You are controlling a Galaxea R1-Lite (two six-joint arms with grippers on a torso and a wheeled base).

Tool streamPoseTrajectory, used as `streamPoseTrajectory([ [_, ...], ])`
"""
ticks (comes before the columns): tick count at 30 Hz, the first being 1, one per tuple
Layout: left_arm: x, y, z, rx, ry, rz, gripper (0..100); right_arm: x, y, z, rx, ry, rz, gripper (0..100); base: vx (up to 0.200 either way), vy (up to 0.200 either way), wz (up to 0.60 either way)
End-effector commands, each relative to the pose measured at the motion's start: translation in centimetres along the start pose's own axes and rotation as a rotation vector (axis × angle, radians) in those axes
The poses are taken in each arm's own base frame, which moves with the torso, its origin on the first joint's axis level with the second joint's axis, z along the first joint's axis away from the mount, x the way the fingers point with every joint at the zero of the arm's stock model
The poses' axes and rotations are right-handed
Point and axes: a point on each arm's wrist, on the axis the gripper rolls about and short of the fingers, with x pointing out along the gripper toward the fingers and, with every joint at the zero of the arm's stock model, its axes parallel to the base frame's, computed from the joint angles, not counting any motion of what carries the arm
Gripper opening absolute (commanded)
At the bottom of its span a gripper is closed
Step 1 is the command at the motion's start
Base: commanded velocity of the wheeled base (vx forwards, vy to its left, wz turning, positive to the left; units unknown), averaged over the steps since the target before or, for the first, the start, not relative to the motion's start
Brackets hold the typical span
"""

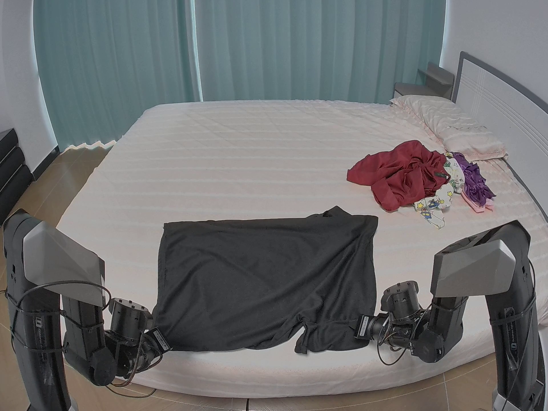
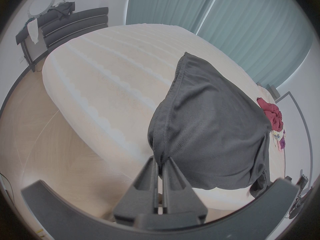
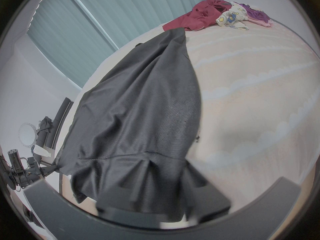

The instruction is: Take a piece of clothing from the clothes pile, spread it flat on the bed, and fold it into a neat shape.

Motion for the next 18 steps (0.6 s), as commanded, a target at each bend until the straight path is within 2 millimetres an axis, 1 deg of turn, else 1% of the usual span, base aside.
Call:
streamPoseTrajectory([
  [1,-0.4,0.1,0.0,0.001,0.018,-0.016,0,-2.5,-0.4,1.0,0.022,-0.011,0.005,0,0.0,0.0,0.0],
  [3,-0.6,0.1,0.0,-0.001,0.026,-0.028,0,-4.6,-1.1,1.8,0.046,-0.023,0.023,0,0.0,0.0,0.0],
  [4,-0.7,0.1,0.0,-0.002,0.028,-0.032,0,-5.0,-1.2,1.9,0.049,-0.022,0.031,0,0.0,0.0,0.0],
  [5,-0.7,0.1,0.0,-0.002,0.028,-0.032,0,-5.0,-1.2,1.9,0.049,-0.022,0.031,0,0.0,0.0,0.0],
  [6,-1.2,0.2,0.0,-0.002,0.044,-0.047,0,-8.0,-2.3,2.9,0.078,-0.035,0.087,0,0.0,0.0,0.0],
  [7,-1.4,0.2,0.0,-0.002,0.044,-0.051,0,-8.7,-2.5,3.2,0.087,-0.042,0.101,0,0.0,0.0,0.0],
  [8,-1.4,0.2,0.0,-0.001,0.044,-0.051,0,-8.8,-2.6,3.2,0.089,-0.042,0.102,0,0.0,0.0,0.0],
  [9,-1.6,0.2,0.1,-0.002,0.044,-0.062,0,-10.2,-3.1,3.7,0.104,-0.053,0.118,0,0.0,0.0,0.0],
  [13,-2.5,0.2,0.3,0.001,0.034,-0.076,0,-12.3,-4.0,3.9,0.1,-0.07,0.112,0,0.0,0.0,0.0],
  [16,-3.6,0.1,0.7,0.007,0.017,-0.096,0,-13.9,-4.5,3.5,0.074,-0.066,0.119,0,0.0,0.0,0.0],
  [18,-4.3,0.3,0.6,0.033,0.023,-0.095,0,-14.7,-4.7,3.3,0.066,-0.068,0.127,0,0.0,0.0,0.0],
])
